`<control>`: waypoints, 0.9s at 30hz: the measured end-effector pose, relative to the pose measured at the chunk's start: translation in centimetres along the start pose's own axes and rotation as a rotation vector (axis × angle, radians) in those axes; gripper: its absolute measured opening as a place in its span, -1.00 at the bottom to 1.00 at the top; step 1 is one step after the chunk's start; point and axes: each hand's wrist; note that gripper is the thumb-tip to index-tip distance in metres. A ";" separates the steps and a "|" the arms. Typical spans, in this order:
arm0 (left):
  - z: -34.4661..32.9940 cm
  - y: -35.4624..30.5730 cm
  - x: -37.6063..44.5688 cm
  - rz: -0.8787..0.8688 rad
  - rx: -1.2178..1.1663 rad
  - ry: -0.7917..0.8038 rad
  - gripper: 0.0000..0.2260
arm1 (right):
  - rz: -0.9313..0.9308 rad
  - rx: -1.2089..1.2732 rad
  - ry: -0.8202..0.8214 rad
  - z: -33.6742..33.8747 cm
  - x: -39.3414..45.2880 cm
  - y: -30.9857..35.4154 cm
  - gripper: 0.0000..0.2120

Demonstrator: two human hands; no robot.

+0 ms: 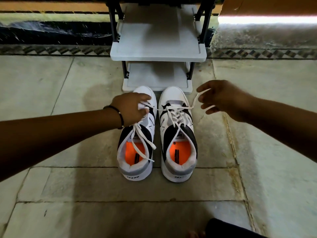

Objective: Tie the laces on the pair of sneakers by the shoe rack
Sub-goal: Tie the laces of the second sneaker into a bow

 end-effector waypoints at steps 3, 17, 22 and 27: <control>-1.2 -1.1 0.4 -0.092 0.169 0.023 -0.62 | 0.252 -0.363 0.084 -2.4 0.6 -0.3 -0.73; -3.1 -4.1 1.6 -0.137 0.041 -0.049 -0.81 | 0.502 -0.780 0.167 -5.4 2.5 -1.7 -0.84; -2.0 -4.5 1.0 -0.146 -0.052 -0.041 -0.81 | 0.497 -0.743 0.173 -4.4 1.7 -1.2 -0.86; 0.2 -4.1 -0.3 -0.259 -0.022 -0.097 -0.86 | 0.445 -0.669 0.171 -1.8 0.1 0.3 -0.93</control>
Point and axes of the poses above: each hand's wrist, its own x-axis towards the middle knuckle, its own z-axis out of the back of the hand, y = z × x, and after that the axes turned 14 degrees about z, right-handed
